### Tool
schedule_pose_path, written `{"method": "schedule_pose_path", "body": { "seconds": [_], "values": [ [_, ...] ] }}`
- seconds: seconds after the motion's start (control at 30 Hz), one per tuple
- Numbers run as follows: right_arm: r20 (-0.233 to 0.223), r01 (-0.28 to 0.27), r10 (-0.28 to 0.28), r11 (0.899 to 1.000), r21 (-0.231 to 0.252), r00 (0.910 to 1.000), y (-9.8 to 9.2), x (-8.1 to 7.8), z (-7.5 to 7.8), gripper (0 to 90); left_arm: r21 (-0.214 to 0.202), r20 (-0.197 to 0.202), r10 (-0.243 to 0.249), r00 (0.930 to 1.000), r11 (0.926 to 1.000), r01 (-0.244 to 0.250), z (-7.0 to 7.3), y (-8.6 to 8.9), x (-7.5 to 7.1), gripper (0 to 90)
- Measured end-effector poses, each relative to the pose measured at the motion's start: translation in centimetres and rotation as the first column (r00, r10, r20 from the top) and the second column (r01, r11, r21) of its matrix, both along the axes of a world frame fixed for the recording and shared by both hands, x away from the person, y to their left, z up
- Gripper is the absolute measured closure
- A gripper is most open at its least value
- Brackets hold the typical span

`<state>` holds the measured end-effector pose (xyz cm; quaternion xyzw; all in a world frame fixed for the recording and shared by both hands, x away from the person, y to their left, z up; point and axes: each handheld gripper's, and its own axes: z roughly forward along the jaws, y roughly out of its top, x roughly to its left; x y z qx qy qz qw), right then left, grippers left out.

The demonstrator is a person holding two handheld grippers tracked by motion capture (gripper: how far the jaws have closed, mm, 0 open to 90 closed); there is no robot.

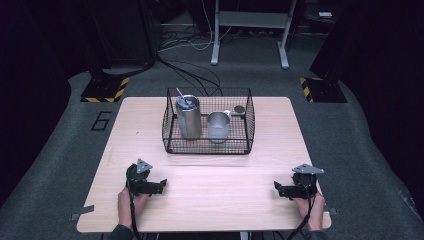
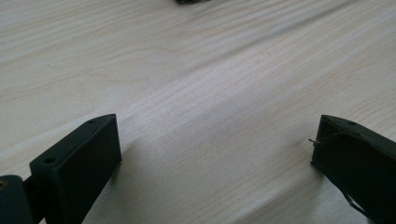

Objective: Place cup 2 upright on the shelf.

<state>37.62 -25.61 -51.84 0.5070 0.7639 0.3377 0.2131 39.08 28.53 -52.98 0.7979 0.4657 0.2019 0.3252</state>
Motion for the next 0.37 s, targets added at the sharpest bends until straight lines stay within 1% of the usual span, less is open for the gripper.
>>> {"method": "schedule_pose_path", "body": {
  "seconds": [0.03, 0.07, 0.1, 0.17, 0.2, 0.23, 0.27, 0.37],
  "values": [
    [0.006, 0.006, -0.006, 1.0, -0.009, 1.0, -0.15, -0.11, -0.22, 0.0, -0.002, 0.003, 0.004, 1.0, 1.0, -0.004, -0.01, -0.04, 0.03, 1.0],
    [0.008, 0.015, -0.015, 1.0, -0.006, 0.9999, -0.26, -0.2, -0.44, 0.0, 0.0, 0.003, 0.004, 1.0, 1.0, -0.004, -0.01, -0.05, 0.02, 1.0],
    [0.004, 0.02, -0.02, 1.0, 0.003, 0.9998, -0.34, -0.18, -0.66, 0.0, 0.0, 0.003, 0.004, 1.0, 1.0, -0.004, 0.0, -0.04, 0.02, 1.0],
    [-0.006, 0.031, -0.031, 1.0, -0.003, 0.9995, -0.4, -0.12, -1.02, 0.0, -0.001, 0.005, 0.006, 1.0, 1.0, -0.006, -0.03, -0.06, 0.03, 1.0],
    [-0.007, 0.028, -0.028, 1.0, -0.008, 0.9996, -0.38, -0.06, -1.14, 0.0, -0.017, 0.013, 0.019, 0.9997, 0.9997, -0.019, -0.11, -0.18, 0.03, 1.0],
    [-0.014, 0.023, -0.023, 0.999, -0.025, 0.9996, -0.32, -0.03, -1.12, 0.0, -0.018, 0.013, 0.019, 0.9997, 0.9997, -0.019, -0.12, -0.19, 0.04, 0.9],
    [-0.01, 0.016, -0.017, 0.999, -0.029, 0.9998, -0.3, -0.01, -1.13, 0.0, -0.018, 0.015, 0.02, 0.9997, 0.9996, -0.02, -0.13, -0.2, 0.04, 0.9],
    [-0.013, 0.014, -0.015, 1.0, -0.023, 0.9998, -0.35, 0.04, -1.16, 0.0, -0.017, 0.018, 0.022, 0.9996, 0.9996, -0.022, -0.15, -0.21, 0.05, 0.9]
  ]
}}
